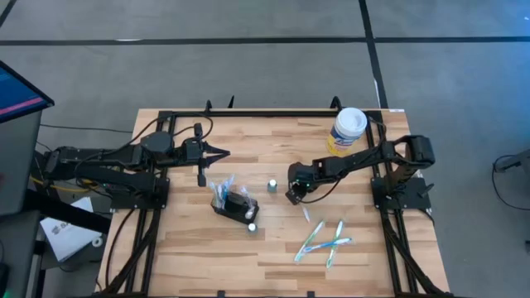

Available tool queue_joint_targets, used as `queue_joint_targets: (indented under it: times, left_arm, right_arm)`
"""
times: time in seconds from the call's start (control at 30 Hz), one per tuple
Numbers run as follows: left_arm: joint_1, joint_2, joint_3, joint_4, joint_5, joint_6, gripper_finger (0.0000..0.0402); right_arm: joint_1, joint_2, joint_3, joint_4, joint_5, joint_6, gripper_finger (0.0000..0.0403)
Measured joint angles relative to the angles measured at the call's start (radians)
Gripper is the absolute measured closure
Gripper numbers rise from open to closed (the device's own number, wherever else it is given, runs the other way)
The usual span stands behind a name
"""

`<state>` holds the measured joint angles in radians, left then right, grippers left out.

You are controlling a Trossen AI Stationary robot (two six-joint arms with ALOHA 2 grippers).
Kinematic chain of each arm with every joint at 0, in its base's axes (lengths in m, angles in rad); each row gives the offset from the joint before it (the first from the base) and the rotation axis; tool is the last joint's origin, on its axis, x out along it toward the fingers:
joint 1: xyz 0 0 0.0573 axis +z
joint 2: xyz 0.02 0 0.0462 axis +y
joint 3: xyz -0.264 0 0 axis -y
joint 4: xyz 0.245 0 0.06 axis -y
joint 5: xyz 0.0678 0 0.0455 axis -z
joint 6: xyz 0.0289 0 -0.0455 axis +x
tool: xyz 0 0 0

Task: Pick & Place toothbrushing station
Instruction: Put the orange toothbrush into the right compartment of the wire organizer

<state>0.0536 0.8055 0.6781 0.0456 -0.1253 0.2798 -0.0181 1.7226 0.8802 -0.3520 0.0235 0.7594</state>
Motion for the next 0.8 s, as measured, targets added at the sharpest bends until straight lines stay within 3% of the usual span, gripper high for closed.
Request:
queue_joint_targets:
  times: [0.2,0.37,0.8]
  left_arm:
    - [0.0,0.0,0.0,0.0,0.0,0.0,0.0389]
    - [0.0,0.0,0.0,0.0,0.0,0.0,0.0389]
    - [0.0,0.001,0.0,-0.002,0.0,0.0,0.0389]
  right_arm:
    - [-0.002,-0.001,-0.001,-0.01,0.003,-0.007,0.0306]
    - [-0.004,0.0,-0.002,-0.007,0.017,-0.044,0.0388]
    - [0.007,-0.126,0.001,0.047,0.094,-0.114,0.0403]
